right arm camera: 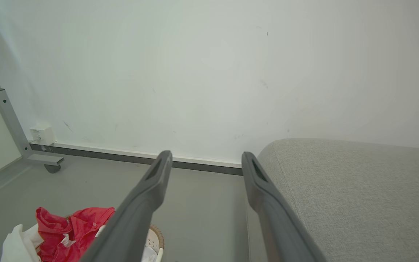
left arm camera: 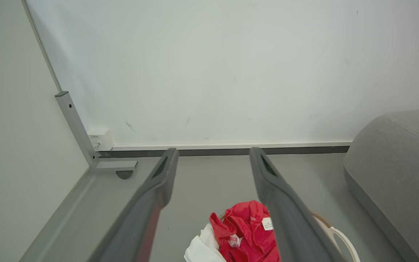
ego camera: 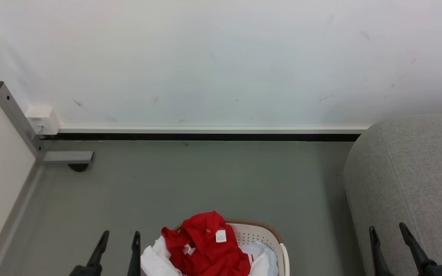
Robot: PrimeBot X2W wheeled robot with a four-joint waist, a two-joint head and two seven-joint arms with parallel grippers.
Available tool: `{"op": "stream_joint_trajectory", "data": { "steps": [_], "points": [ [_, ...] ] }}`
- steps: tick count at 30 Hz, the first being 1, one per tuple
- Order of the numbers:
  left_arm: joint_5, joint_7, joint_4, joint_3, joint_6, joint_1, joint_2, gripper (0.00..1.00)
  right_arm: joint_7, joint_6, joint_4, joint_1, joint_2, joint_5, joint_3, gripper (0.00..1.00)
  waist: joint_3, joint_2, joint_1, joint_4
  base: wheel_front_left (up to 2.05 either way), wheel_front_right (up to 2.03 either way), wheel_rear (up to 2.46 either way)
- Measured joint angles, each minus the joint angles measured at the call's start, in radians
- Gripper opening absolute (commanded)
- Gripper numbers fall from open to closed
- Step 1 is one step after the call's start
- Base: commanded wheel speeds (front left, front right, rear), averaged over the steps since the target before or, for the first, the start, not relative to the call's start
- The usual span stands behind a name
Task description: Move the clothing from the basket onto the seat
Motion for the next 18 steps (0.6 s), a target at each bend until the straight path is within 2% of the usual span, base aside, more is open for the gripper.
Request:
{"op": "stream_joint_trajectory", "data": {
  "steps": [18],
  "points": [
    [-0.008, 0.000, 0.008, 0.020, -0.047, -0.022, -0.021, 1.00, 0.000, 0.000, -0.011, -0.003, 0.000, 0.027, -0.003, 1.00, 0.025, 0.0000, 0.0000, -0.018, 0.00, 0.00, 0.00]
  ]
}}
